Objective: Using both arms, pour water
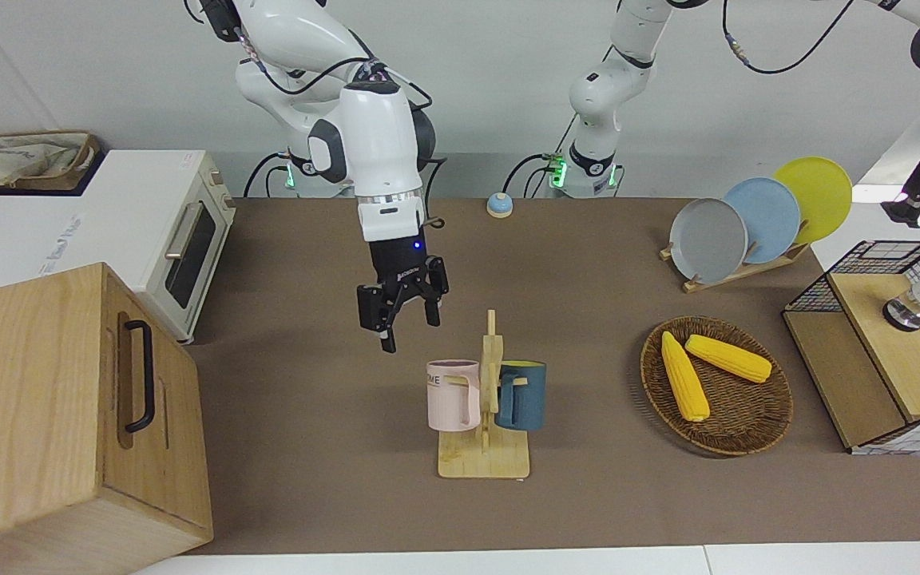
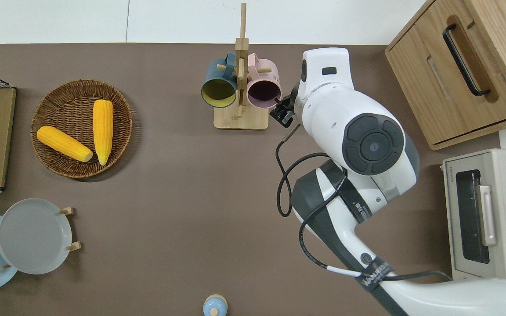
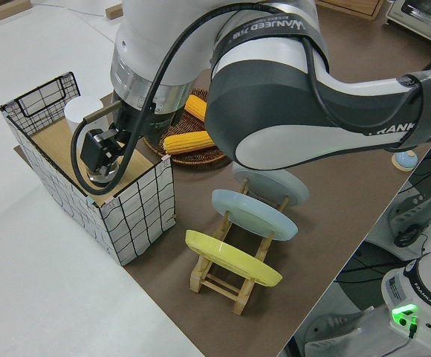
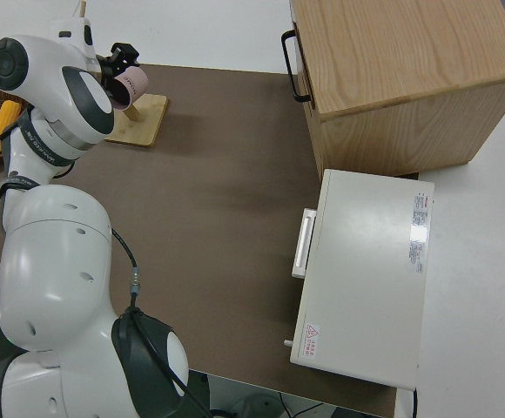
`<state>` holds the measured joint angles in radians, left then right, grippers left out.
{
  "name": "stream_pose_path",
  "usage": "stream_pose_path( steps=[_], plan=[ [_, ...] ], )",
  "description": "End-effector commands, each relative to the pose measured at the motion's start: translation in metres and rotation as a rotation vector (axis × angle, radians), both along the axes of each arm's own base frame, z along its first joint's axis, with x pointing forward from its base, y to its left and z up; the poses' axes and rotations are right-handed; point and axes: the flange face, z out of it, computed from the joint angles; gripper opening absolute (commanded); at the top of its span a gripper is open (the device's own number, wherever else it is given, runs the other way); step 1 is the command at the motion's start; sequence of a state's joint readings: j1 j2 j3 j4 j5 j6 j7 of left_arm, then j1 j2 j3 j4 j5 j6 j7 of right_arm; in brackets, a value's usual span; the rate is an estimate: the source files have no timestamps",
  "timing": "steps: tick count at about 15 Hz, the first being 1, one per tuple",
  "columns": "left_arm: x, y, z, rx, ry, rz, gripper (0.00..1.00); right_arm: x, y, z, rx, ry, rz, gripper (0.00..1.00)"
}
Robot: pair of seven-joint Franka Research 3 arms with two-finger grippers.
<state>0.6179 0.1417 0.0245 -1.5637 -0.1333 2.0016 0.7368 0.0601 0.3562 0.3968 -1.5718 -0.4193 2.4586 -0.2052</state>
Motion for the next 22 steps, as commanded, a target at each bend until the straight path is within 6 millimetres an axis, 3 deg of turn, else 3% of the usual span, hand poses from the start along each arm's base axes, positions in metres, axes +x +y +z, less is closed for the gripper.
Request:
stream_pose_path(
  steps=[1,4,10,15,22],
  plan=[
    [0.007,0.005,-0.008,-0.022,-0.062,0.0,1.0,0.014,0.007,-0.004,0.009,-0.018,0.027,0.981],
    [0.012,0.006,-0.012,-0.064,-0.112,0.018,1.0,0.016,0.01,-0.013,0.008,-0.005,0.03,0.983],
    [0.022,0.011,-0.044,-0.091,-0.196,0.01,1.0,0.018,0.017,-0.038,-0.003,0.021,0.039,0.979],
    [0.03,0.008,-0.048,-0.112,-0.225,-0.001,1.0,0.021,0.022,-0.057,0.005,0.031,0.045,0.975],
    [0.036,0.009,-0.061,-0.149,-0.233,0.008,0.99,0.032,0.006,-0.059,0.051,0.018,-0.042,0.946]
  ],
)
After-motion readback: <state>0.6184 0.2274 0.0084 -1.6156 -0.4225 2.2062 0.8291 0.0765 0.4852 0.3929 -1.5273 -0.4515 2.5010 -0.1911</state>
